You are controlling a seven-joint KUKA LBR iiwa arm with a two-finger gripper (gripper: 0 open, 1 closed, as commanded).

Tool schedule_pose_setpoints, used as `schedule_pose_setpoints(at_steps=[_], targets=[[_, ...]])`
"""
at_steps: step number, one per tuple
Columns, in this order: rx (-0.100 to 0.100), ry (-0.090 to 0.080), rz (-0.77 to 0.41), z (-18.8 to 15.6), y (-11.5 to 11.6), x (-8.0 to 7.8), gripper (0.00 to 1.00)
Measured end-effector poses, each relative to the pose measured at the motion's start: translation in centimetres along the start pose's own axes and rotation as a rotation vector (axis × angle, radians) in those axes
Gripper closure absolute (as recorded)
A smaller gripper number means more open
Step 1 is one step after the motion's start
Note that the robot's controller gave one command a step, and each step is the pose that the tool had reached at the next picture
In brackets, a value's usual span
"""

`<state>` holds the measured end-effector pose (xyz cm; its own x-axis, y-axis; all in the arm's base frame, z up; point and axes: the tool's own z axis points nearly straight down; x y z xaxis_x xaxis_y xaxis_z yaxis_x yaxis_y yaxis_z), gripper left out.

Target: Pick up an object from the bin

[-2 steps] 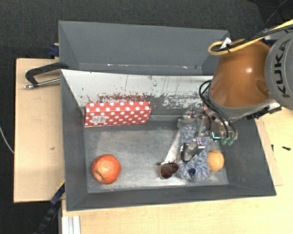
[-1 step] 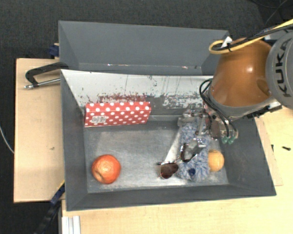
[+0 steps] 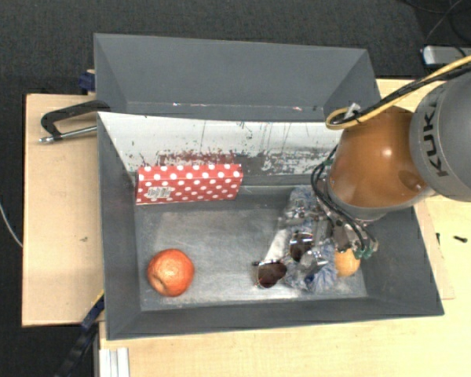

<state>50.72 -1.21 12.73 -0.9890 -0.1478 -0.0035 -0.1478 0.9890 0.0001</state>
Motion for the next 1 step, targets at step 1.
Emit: schedule_pose_setpoints(at_steps=[1], targets=[[-0.001,0.002,-0.275,4.73,-0.58,0.61,0.00]])
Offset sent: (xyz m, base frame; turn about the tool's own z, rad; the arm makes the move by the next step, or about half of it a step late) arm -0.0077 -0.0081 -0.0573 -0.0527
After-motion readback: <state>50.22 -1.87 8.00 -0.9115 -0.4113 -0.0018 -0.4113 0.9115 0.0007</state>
